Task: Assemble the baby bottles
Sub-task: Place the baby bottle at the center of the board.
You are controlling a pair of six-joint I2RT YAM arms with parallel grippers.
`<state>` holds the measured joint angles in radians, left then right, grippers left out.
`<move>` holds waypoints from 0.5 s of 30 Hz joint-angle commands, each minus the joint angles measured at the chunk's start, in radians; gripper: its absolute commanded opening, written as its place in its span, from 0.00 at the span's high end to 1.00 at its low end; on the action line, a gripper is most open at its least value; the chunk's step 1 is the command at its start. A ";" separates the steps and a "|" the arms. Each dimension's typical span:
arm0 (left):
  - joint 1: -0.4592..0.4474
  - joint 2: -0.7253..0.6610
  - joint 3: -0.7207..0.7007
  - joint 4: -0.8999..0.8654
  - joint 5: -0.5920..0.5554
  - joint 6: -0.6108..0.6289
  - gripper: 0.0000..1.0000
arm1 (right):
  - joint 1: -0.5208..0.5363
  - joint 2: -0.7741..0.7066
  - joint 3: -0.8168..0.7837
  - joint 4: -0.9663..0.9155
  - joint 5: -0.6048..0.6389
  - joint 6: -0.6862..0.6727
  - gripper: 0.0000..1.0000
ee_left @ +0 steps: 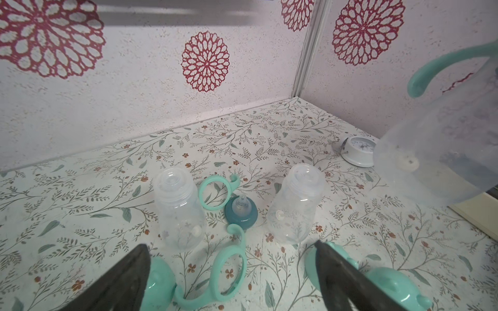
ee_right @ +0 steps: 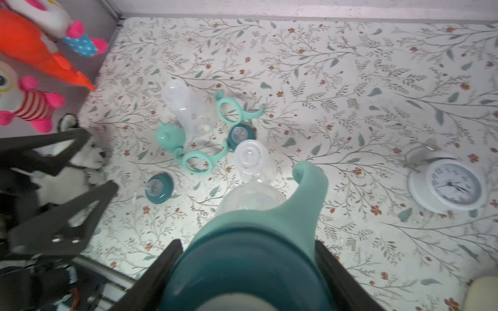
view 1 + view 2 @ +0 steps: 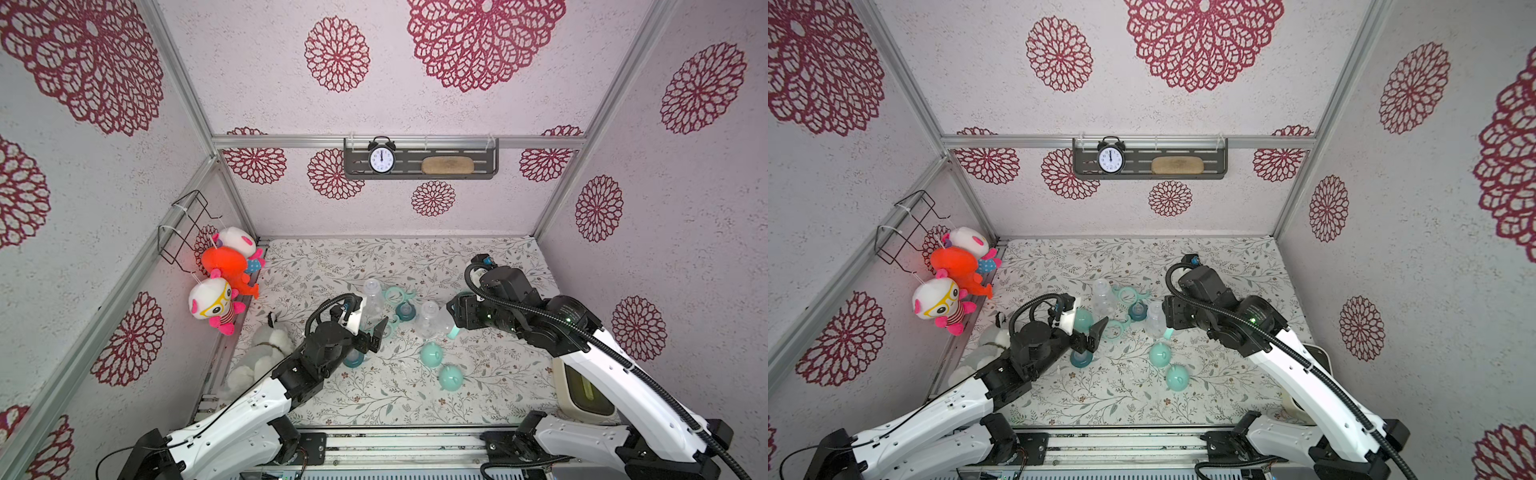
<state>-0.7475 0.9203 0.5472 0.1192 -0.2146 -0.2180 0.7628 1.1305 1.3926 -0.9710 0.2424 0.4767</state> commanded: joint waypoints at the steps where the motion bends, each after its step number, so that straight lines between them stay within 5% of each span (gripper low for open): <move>1: 0.080 -0.010 0.038 -0.129 0.100 -0.086 0.02 | -0.035 -0.007 -0.054 0.041 0.125 -0.051 0.62; 4: 0.110 -0.018 0.055 -0.175 0.104 -0.101 0.02 | -0.081 -0.013 -0.129 0.111 0.158 -0.074 0.62; 15: 0.143 -0.073 0.064 -0.261 0.116 -0.106 0.02 | -0.331 0.028 -0.396 0.472 -0.062 -0.172 0.62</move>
<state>-0.6113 0.8619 0.5922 -0.1165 -0.1116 -0.3054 0.4702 1.1492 1.0149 -0.6624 0.2401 0.3550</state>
